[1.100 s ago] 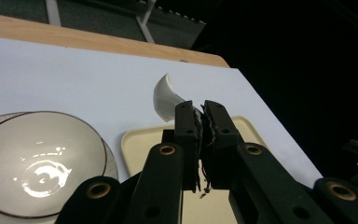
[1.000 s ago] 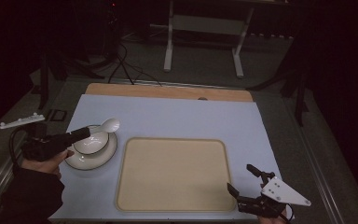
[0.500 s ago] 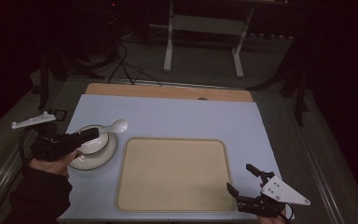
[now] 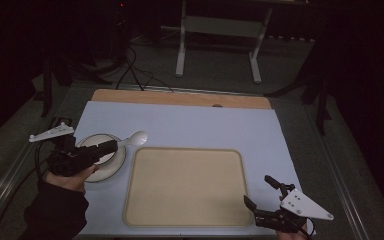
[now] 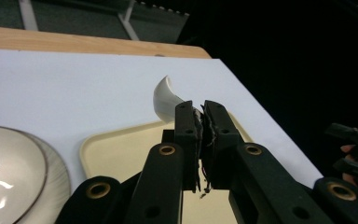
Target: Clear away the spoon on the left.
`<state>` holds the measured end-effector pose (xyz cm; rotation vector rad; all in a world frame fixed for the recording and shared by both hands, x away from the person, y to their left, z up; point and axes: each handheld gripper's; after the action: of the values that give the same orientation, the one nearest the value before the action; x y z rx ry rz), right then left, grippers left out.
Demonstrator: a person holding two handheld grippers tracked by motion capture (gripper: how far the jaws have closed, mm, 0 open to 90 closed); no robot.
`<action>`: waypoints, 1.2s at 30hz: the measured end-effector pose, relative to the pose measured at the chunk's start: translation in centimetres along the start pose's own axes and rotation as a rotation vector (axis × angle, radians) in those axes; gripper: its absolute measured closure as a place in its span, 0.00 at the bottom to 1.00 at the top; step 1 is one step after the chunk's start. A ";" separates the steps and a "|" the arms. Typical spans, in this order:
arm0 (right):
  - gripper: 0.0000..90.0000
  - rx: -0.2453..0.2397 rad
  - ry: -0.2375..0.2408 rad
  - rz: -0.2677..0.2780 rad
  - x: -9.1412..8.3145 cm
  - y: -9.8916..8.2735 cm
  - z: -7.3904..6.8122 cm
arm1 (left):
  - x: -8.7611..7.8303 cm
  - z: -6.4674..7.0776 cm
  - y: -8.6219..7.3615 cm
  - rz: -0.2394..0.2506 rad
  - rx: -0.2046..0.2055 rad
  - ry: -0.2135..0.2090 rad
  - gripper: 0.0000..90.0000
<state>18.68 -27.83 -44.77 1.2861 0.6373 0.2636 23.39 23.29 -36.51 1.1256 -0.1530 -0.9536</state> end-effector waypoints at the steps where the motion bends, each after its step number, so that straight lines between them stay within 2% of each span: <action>1: 0.15 -0.002 0.000 0.000 0.0 0.0 0.0 | 0.1 0.1 0.0 -0.003 0.006 -0.003 0.95; 4: 0.15 -0.004 0.000 0.000 0.0 0.0 -0.1 | 0.4 0.4 -0.2 -0.010 0.017 0.000 0.95; 8: 0.15 0.000 -0.001 0.002 0.0 0.0 0.0 | 0.9 0.5 -0.6 -0.006 0.009 0.017 0.95; 14: 0.15 0.003 -0.003 0.002 0.0 0.0 0.0 | 1.2 0.8 -1.0 0.010 -0.005 0.015 0.95; 15: 0.15 0.003 -0.003 0.002 0.0 0.0 0.0 | 1.4 1.0 -1.1 0.003 0.004 0.020 0.95; 22: 0.15 0.008 -0.001 0.003 0.0 0.0 0.1 | 2.0 1.1 -1.9 0.000 -0.014 0.030 0.95; 29: 0.15 0.019 0.003 0.005 0.0 0.0 0.2 | 2.7 1.6 -2.5 -0.007 -0.005 0.050 0.95; 34: 0.15 0.020 0.011 0.005 0.0 0.0 0.1 | 3.4 1.6 -3.2 -0.011 -0.036 0.048 0.95; 36: 0.15 0.020 0.014 0.008 0.1 0.0 0.1 | 3.6 1.9 -3.5 -0.011 -0.032 0.051 0.95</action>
<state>18.81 -27.92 -44.77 1.3068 0.6487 0.2735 22.59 19.10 -39.72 1.1212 -0.0902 -0.9332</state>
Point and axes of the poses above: each handheld gripper's, and its own axes: x roughly forward along the jaws, y roughly out of its top, z roughly to its right, and after that the axes turned 6 degrees about -y, right-handed
